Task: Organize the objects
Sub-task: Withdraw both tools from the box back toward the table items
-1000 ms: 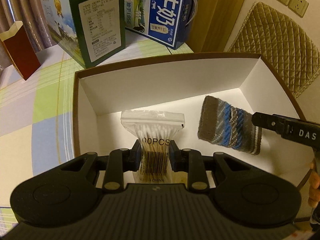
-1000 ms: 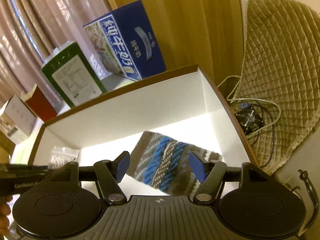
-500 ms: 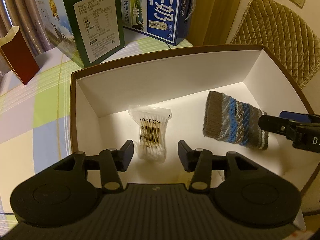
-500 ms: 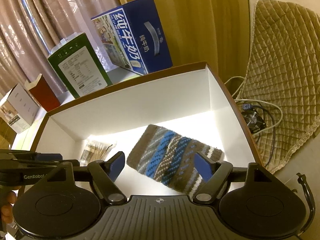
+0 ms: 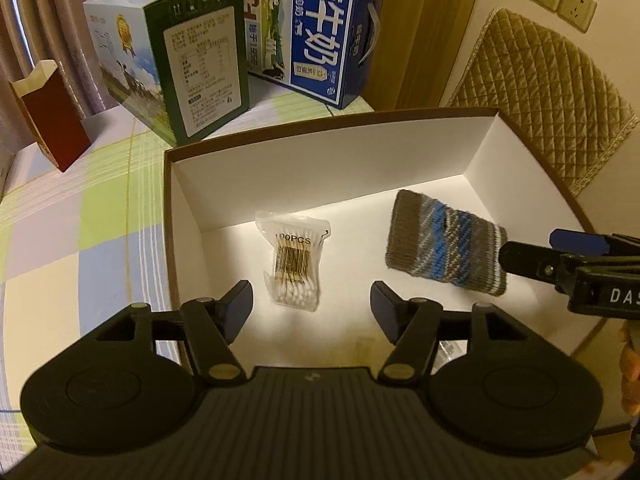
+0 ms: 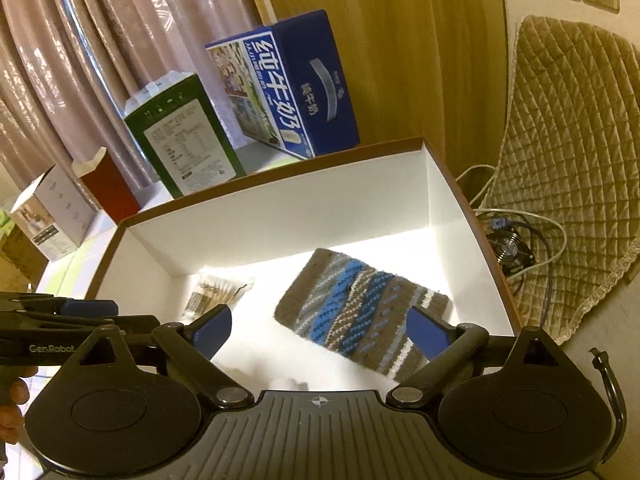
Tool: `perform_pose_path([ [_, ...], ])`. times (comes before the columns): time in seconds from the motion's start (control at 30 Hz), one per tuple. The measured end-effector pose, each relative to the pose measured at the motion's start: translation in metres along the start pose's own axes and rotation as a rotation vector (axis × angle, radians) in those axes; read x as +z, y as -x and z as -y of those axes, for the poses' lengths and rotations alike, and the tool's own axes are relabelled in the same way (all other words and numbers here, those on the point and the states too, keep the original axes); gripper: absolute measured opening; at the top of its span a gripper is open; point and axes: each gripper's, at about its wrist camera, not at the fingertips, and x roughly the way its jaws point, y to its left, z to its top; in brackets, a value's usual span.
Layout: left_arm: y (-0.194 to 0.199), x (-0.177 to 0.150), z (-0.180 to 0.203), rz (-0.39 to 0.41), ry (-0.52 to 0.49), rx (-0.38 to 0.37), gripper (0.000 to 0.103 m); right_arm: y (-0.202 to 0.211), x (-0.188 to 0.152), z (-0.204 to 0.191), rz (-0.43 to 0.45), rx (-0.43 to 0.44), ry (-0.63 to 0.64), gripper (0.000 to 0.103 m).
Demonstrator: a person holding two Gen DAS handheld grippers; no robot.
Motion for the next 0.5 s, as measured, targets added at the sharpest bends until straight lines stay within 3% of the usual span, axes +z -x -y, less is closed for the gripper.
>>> perform_pose_path([
  [0.3,0.043,-0.020,-0.005,0.031,0.036,0.007,0.086,0.028,-0.011,-0.015,0.019,0.018,0.018,0.100],
  [0.5,0.078,-0.037,-0.012,0.062,0.062,-0.004,0.092,0.051,-0.023,-0.026,0.033,0.024,0.026,0.101],
])
